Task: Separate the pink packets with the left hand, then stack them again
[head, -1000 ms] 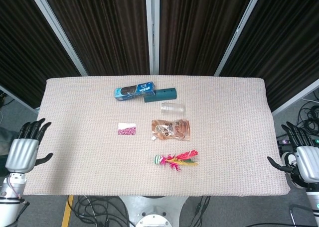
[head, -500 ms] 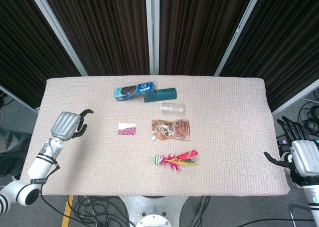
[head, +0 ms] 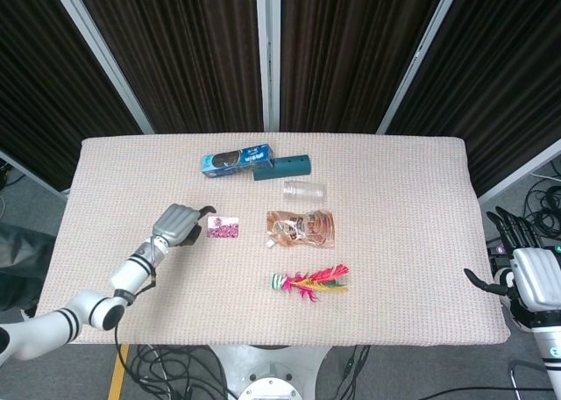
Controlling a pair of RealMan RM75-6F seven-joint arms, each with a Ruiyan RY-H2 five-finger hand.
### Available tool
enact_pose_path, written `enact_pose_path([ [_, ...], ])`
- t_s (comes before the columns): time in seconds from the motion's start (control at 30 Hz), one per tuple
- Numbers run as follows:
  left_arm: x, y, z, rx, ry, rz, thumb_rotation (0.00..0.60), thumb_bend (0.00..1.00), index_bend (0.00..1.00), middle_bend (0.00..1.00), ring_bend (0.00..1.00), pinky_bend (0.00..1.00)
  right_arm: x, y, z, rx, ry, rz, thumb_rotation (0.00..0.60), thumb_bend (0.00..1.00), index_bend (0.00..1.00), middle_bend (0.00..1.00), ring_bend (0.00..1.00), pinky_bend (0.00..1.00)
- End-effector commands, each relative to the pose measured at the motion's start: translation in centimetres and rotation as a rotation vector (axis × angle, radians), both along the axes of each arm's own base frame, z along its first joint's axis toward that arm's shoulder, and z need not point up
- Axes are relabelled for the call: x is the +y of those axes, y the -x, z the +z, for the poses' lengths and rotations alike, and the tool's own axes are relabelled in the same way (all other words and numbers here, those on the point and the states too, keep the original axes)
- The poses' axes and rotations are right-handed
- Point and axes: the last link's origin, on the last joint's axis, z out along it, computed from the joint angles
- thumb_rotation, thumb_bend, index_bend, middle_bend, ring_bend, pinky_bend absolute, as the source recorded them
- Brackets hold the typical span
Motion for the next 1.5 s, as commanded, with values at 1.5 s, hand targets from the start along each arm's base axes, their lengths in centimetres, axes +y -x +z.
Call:
enact_pose_path([
  [1.5,-4.8,-5.0,-1.0,0.219,0.235,-0.063,0.6,0.66,0.25,0.93,0.94,0.99,0.7,1.1,0.3,-0.012,0.001,-0.026,0.411,0.14,0.0,0.0,0.0,0.0],
])
